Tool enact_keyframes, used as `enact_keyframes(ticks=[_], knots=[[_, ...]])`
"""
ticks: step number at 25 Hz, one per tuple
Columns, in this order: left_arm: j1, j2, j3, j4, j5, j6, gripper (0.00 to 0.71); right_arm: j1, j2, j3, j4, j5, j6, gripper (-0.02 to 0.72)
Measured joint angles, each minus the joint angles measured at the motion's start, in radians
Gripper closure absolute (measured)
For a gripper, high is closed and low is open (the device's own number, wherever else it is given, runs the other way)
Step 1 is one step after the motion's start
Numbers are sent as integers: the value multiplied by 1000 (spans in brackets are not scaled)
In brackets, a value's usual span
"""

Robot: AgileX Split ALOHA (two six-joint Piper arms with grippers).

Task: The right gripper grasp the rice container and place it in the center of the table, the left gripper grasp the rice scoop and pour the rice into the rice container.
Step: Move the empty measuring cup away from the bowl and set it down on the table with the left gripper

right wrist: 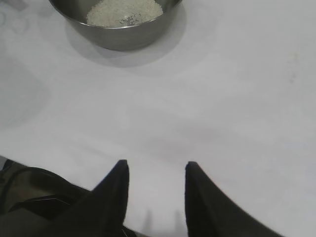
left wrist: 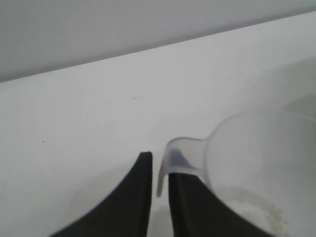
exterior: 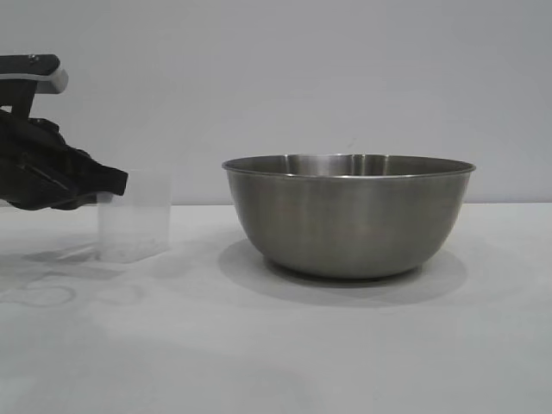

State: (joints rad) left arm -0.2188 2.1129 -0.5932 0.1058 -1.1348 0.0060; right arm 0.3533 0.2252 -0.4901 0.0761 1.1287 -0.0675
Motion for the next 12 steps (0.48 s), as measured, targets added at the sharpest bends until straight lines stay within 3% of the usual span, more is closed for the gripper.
enact_keyframes(ticks=[6,9,12], knots=[[0,-13,105,-48,-2,-2,620,0,0,0,0,0,0,482],[0,-41,125,-140,-2,-46,620,0,0,0,0,0,0,482],[41,-75,126,-212,-2,-103,620,0,0,0,0,0,0,482]])
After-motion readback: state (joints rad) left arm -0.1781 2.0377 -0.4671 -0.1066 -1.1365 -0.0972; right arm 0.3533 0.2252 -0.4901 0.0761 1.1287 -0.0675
